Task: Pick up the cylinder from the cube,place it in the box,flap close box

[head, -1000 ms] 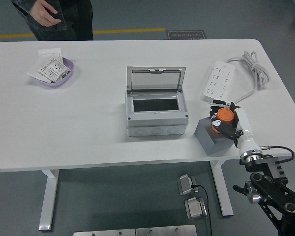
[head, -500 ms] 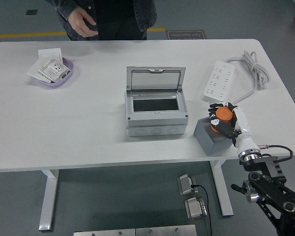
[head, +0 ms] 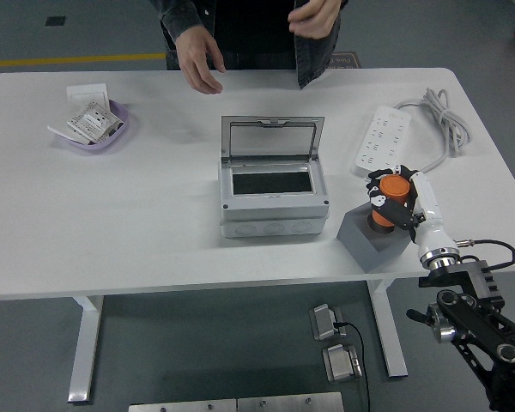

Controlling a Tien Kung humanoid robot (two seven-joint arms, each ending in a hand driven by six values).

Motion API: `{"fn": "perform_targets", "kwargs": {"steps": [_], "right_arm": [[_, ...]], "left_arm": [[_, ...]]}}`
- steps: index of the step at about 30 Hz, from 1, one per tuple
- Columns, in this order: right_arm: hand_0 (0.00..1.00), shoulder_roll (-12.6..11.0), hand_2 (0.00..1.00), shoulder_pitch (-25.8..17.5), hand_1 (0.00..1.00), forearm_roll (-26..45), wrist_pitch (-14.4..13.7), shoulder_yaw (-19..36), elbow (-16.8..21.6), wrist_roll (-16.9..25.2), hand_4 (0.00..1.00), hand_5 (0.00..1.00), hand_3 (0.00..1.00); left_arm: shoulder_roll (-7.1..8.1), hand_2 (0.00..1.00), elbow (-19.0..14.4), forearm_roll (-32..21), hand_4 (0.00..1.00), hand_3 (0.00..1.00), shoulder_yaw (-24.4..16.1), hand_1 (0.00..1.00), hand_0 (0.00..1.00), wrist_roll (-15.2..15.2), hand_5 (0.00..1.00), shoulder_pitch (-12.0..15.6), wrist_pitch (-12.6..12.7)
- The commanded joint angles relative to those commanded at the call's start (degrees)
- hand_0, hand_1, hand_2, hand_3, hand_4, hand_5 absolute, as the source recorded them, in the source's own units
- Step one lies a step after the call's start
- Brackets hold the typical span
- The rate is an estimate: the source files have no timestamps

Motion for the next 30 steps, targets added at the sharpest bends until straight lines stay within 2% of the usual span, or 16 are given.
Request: {"fn": "perform_targets", "kwargs": {"steps": [5,11,15,16,21,22,27,28,30], "right_arm": [[0.474,-0.74,0.276,0.72,0.387,-2.08,-0.23,-0.46,1.31,-1.10,0.002,0.002,0.212],[0.473,-2.13,0.275,3.26,0.367,-9.09,-1.04,-3.49,4.13,-5.47,0.002,0.002,0.212],[0.473,-2.57,0.275,6.98,0.367,-14.57,-1.67,-6.97,4.64,-9.23,0.002,0.002,0.212],[0.472,-2.55,0.277,8.30,0.324,-16.28,-1.78,-8.12,4.46,-10.45,0.002,0.002,0.211],[0.472,-2.03,0.277,14.08,0.324,-23.80,-2.54,-12.90,2.30,-15.08,0.002,0.002,0.211],[0.098,-1.88,0.275,15.13,0.163,-25.08,-2.59,-13.73,1.79,-15.85,0.002,0.002,0.209],[0.098,-0.35,0.275,21.02,0.163,-31.22,-2.47,-18.75,-2.05,-19.79,0.002,0.002,0.209],[0.002,0.20,0.214,22.49,0.077,-32.23,-2.44,-20.06,-3.12,-20.41,0.002,0.002,0.189],[0.002,1.07,0.214,24.70,0.077,-33.13,-2.40,-22.02,-4.73,-21.18,0.002,0.002,0.189]], "left_arm": [[-0.01,0.606,0.02,-0.08,0.667,0.611,0.15,0.650,0.610,0.01,0.186,-0.04,-0.01],[-0.01,0.607,0.05,1.15,0.669,0.612,-0.95,0.651,0.610,0.36,0.188,0.03,0.01],[0.04,0.607,0.05,2.82,0.669,0.612,-2.59,0.651,0.610,0.75,0.188,0.10,0.04],[0.06,0.606,0.05,3.12,0.668,0.611,-2.90,0.651,0.611,0.83,0.191,0.11,0.05],[0.16,0.606,0.05,3.73,0.668,0.611,-3.51,0.651,0.611,1.00,0.191,0.14,0.09],[0.17,0.608,0.05,3.84,0.669,0.612,-3.62,0.652,0.611,1.03,0.193,0.15,0.10],[0.32,0.608,0.05,5.09,0.669,0.612,-4.80,0.652,0.611,1.40,0.193,0.23,0.16],[0.38,0.609,0.05,5.38,0.671,0.612,-5.09,0.652,0.611,1.48,0.196,0.23,0.17],[0.48,0.609,0.05,5.39,0.671,0.612,-5.11,0.652,0.611,1.48,0.196,0.19,0.18]]}}
